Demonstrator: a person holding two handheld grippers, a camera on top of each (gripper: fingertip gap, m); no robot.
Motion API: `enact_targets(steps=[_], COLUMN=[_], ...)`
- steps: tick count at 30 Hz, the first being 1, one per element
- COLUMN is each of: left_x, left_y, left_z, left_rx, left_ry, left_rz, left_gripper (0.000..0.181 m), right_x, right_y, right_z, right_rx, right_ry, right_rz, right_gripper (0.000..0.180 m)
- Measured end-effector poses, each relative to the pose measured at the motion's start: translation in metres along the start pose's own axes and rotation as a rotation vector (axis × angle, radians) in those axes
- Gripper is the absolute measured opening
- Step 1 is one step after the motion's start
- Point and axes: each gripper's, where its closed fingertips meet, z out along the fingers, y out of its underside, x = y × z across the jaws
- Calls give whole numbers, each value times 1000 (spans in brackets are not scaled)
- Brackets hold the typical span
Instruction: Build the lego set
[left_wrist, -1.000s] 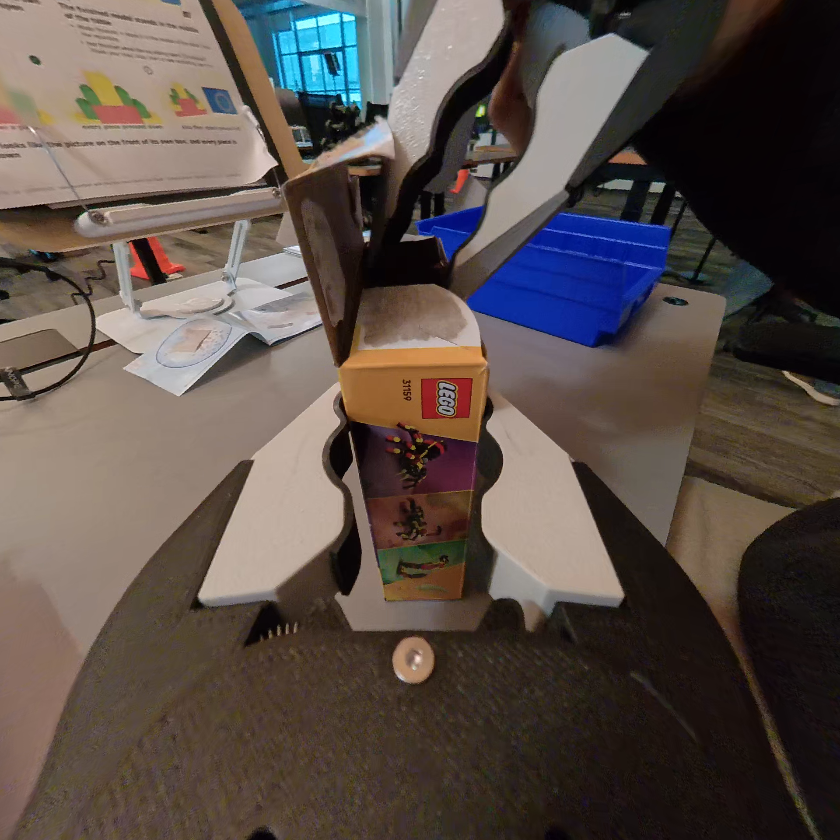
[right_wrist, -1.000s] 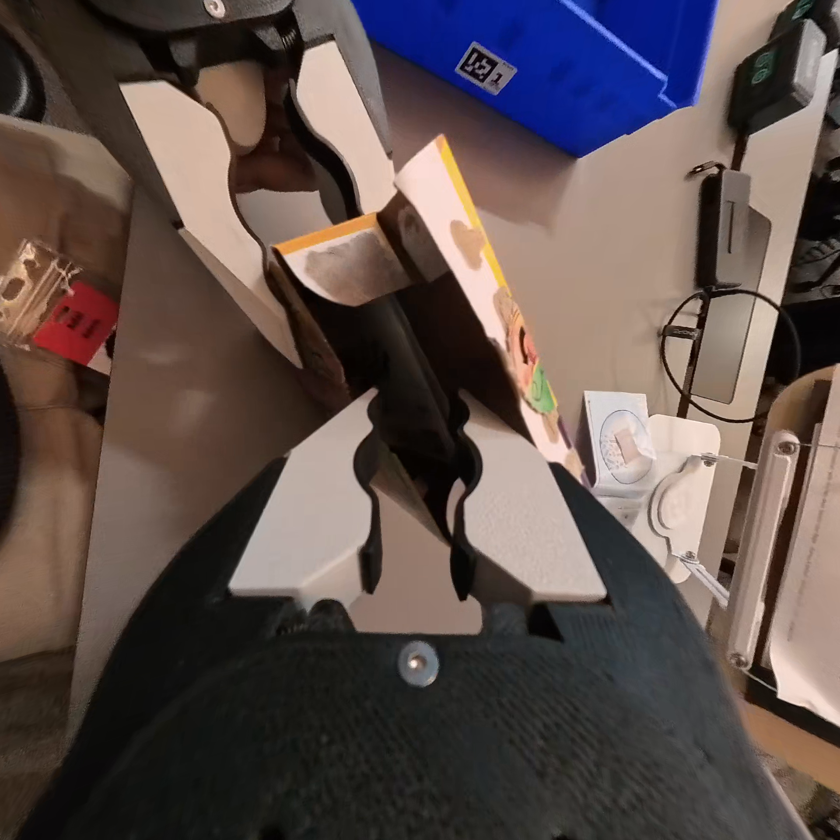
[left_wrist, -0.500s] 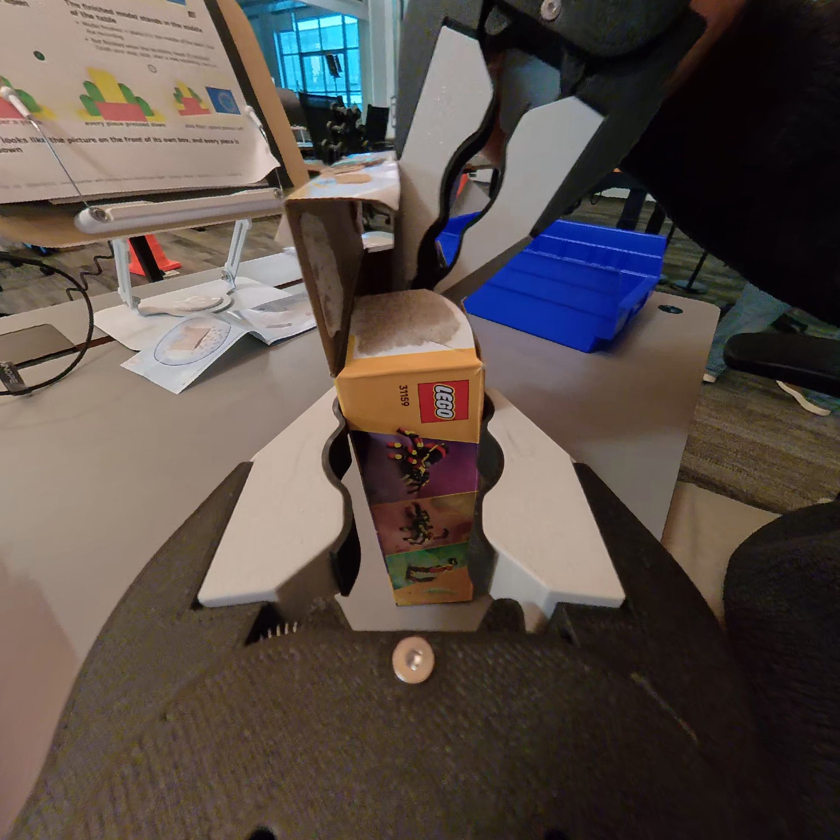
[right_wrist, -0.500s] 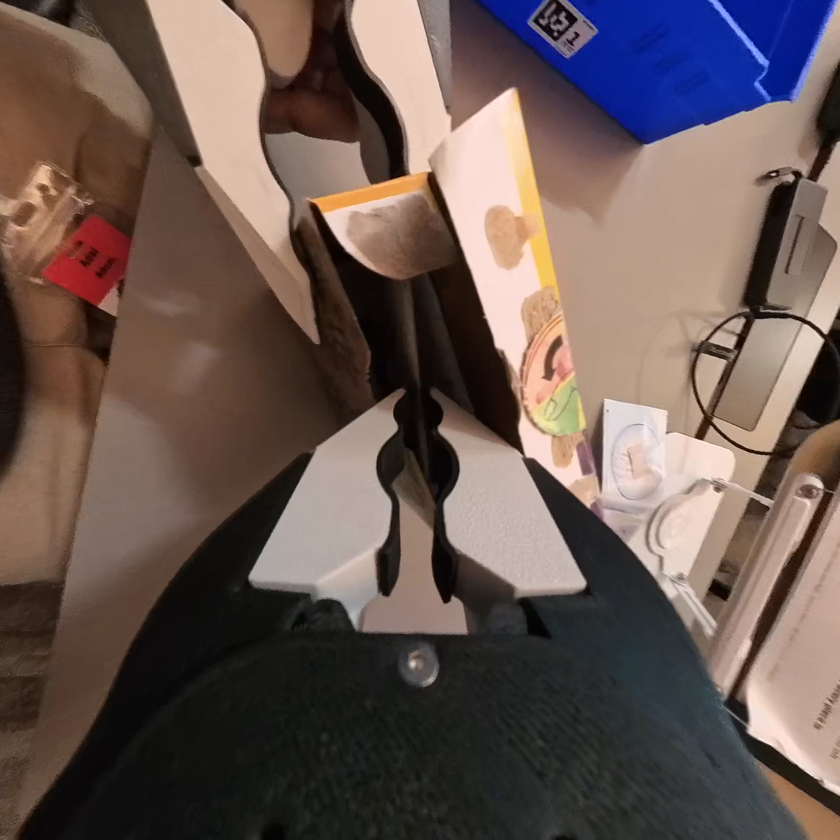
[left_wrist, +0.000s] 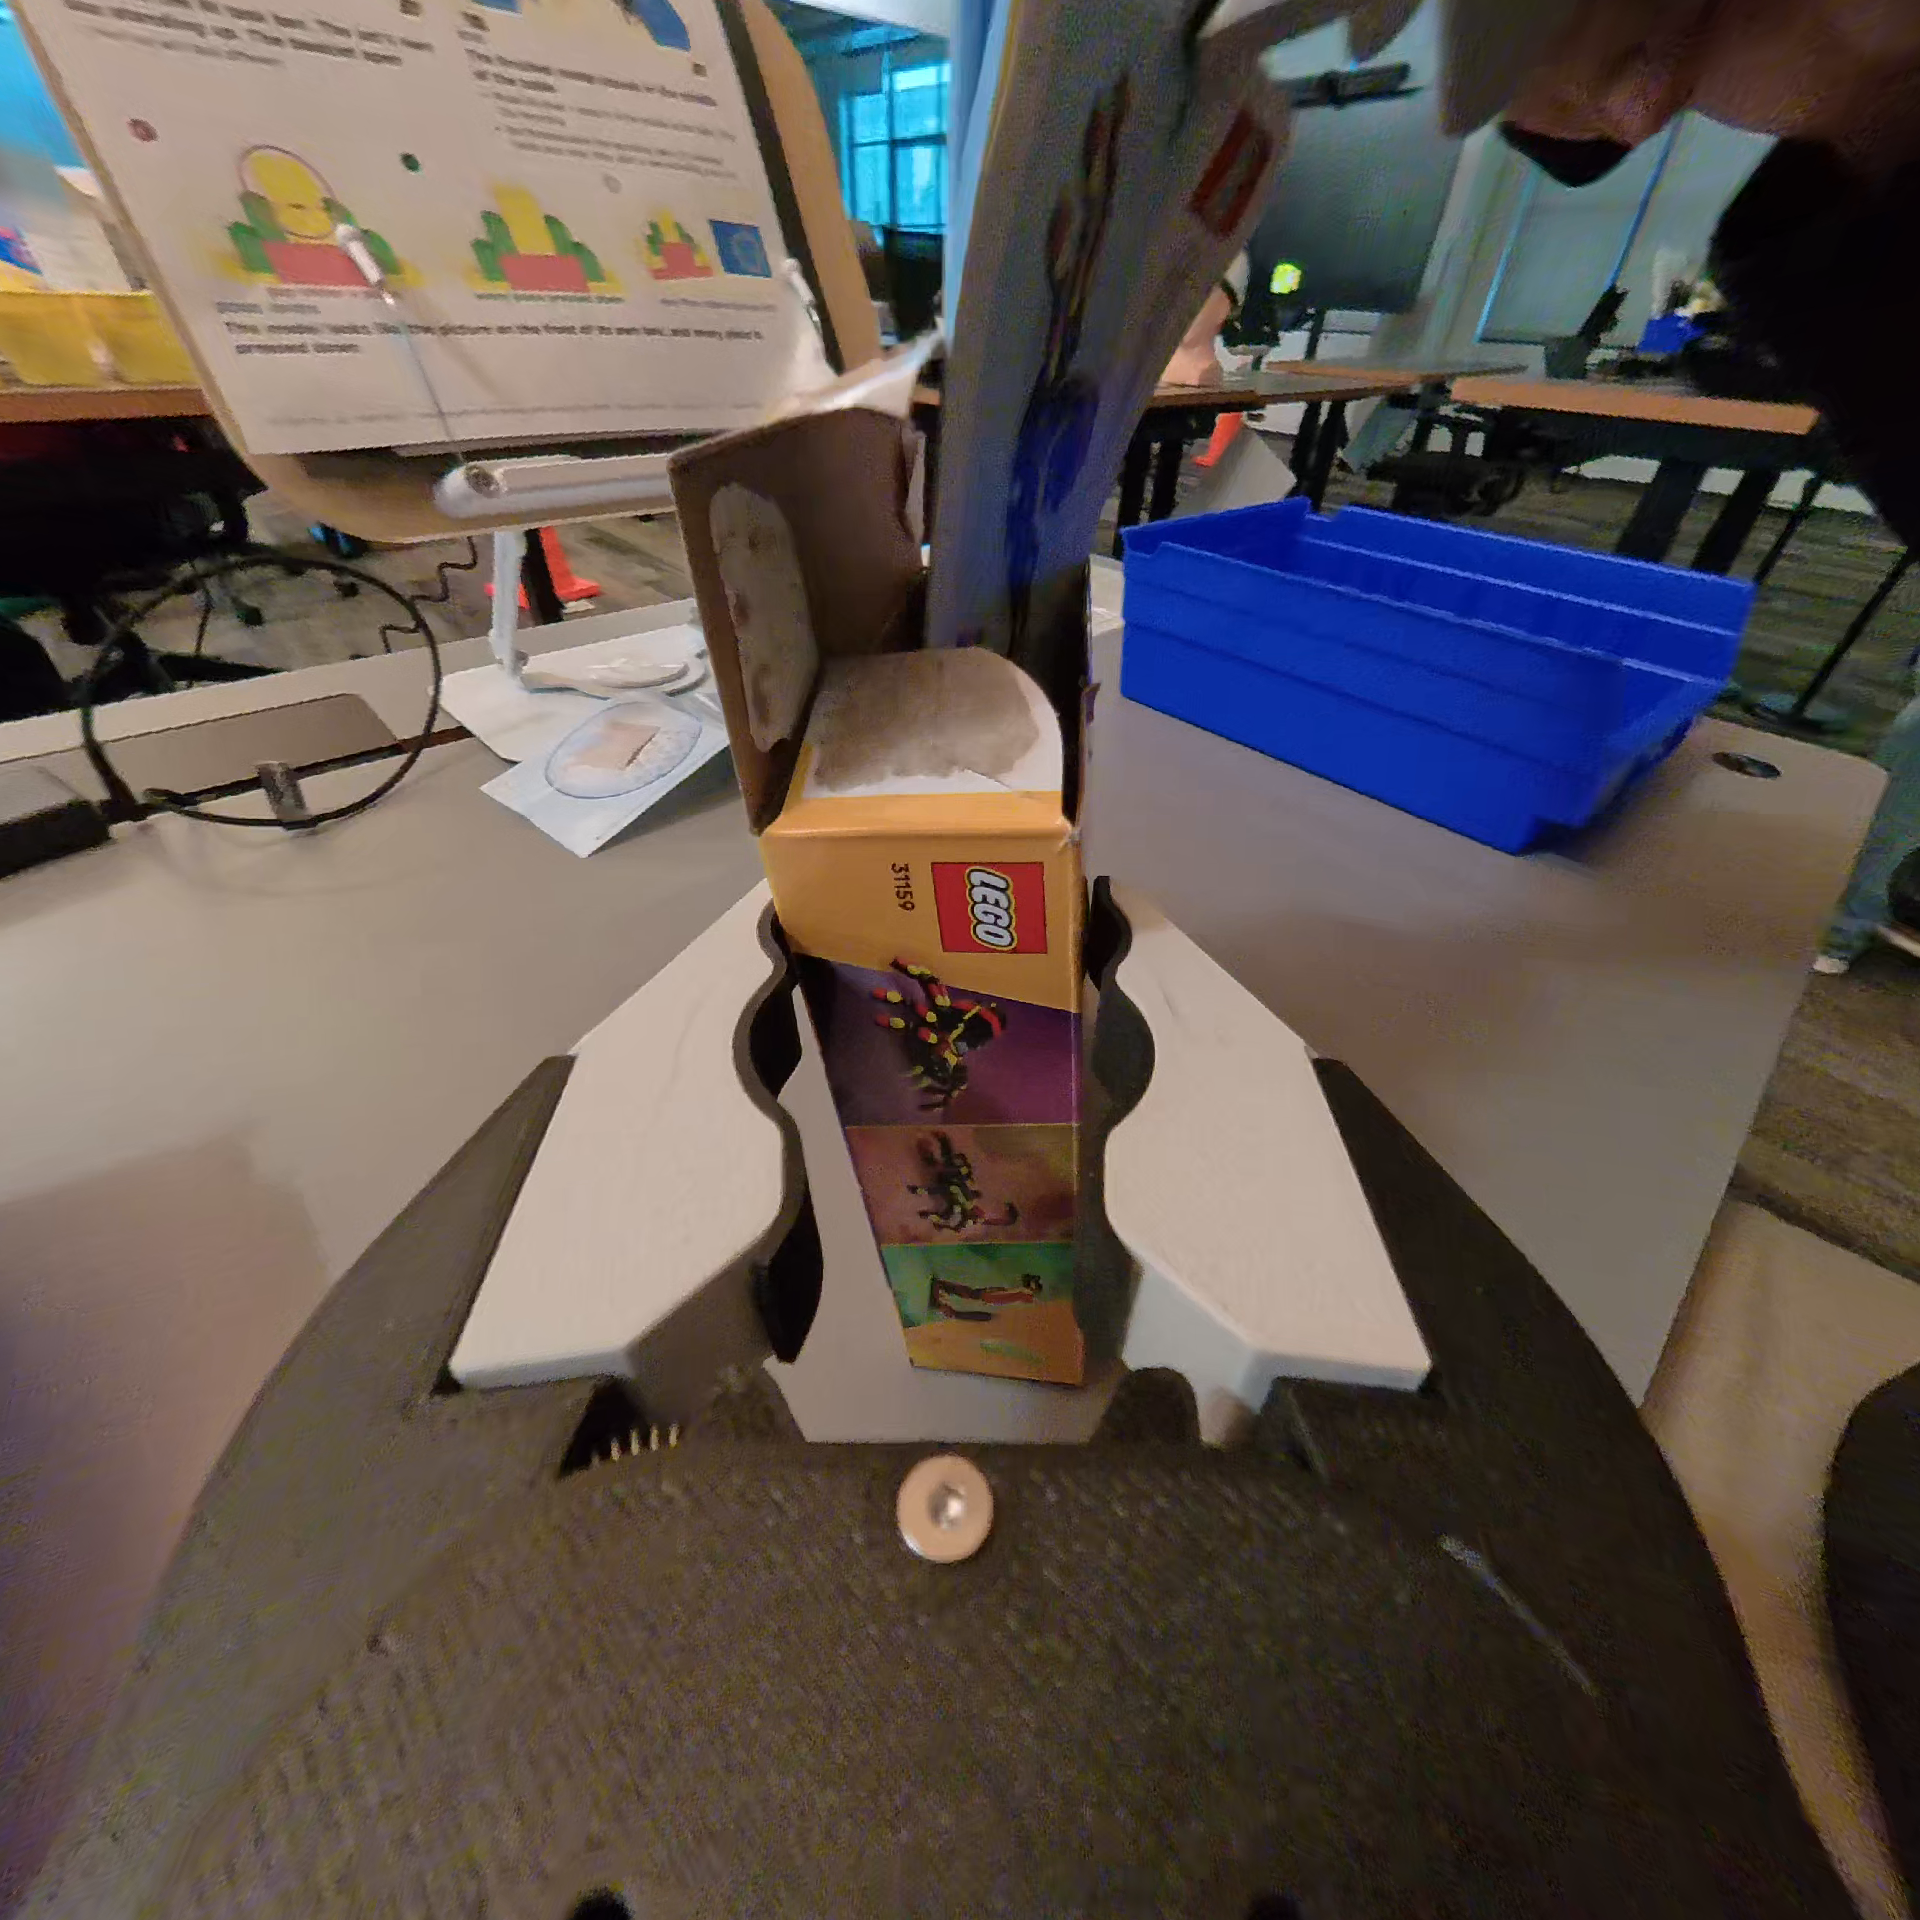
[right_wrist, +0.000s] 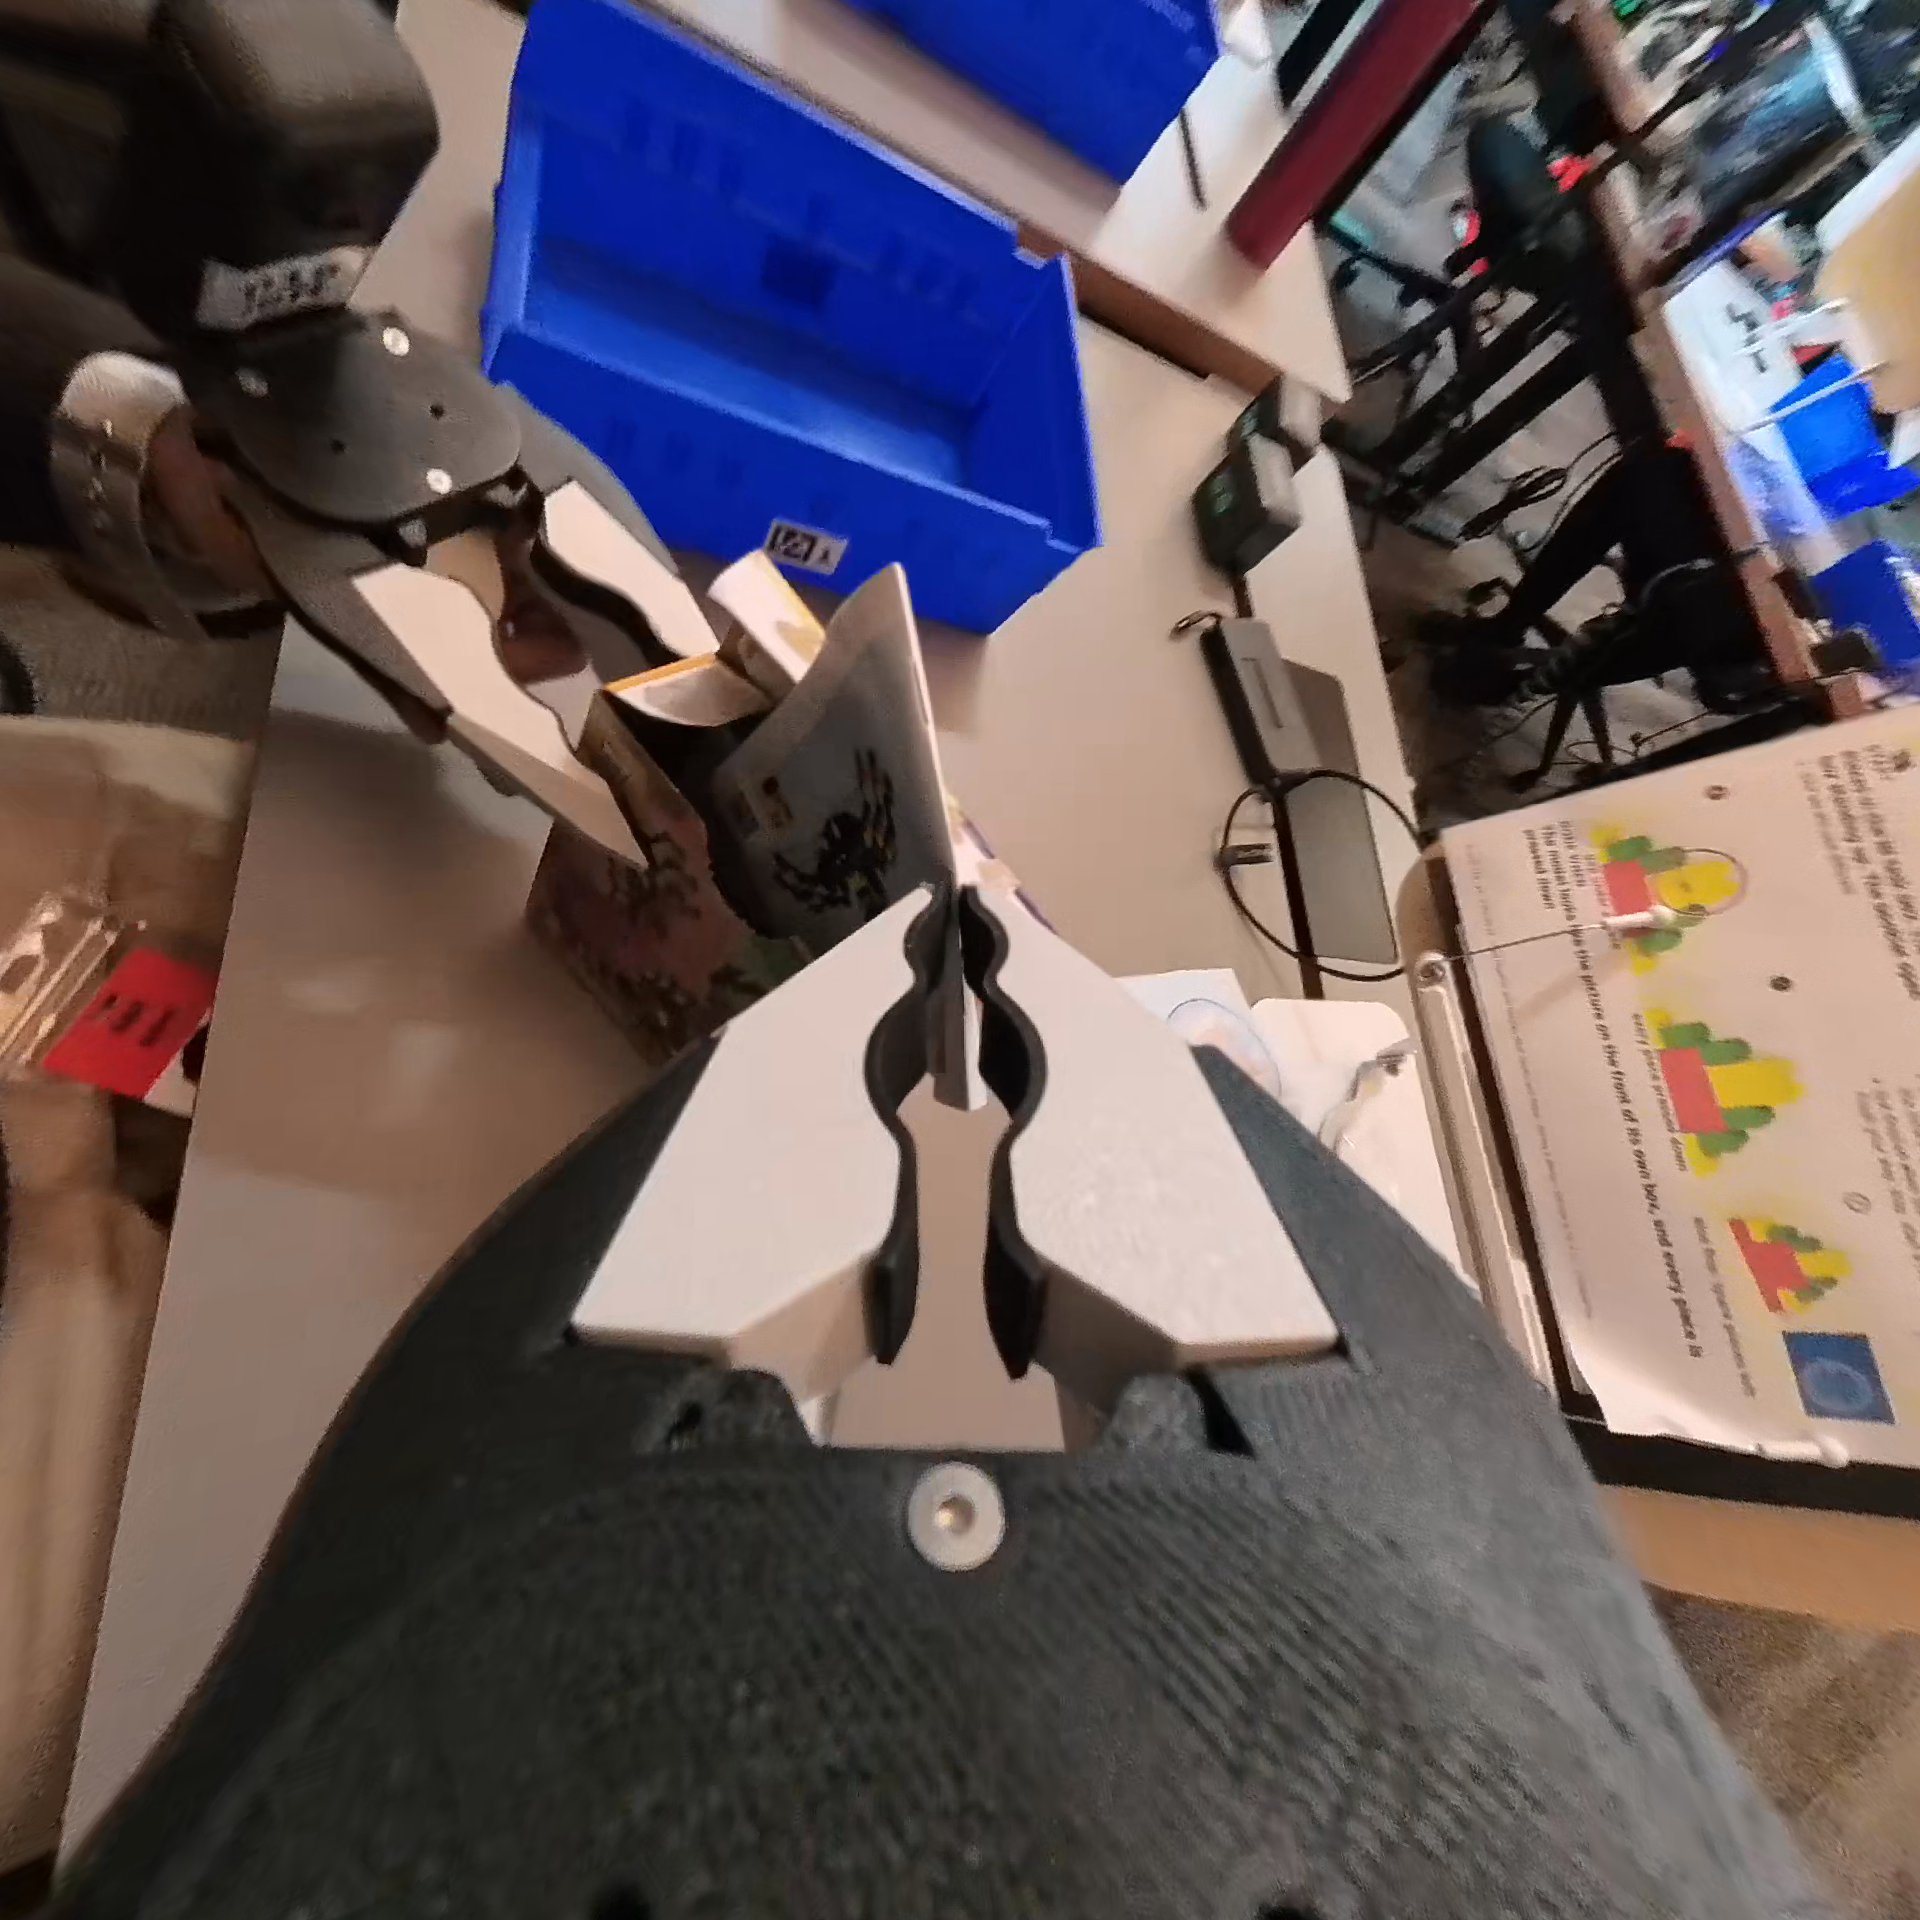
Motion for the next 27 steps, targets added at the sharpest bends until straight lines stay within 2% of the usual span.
enact_targets(steps=[7,15,27], left_x=[-8,-22,-69], left_y=[-1,0,1], left_z=[-2,-8,-27], left_rx=[-1,-8,-23], left_ry=[-48,-115,-346], left_rz=[12,21,25], left_gripper=[53,52,53], right_x=[33,57,33], right_y=[-8,4,58], right_z=[-31,-63,-52], right_rx=[122,261,363], right_ry=[172,267,115], right_rz=[133,341,672], right_gripper=[0,0,0])
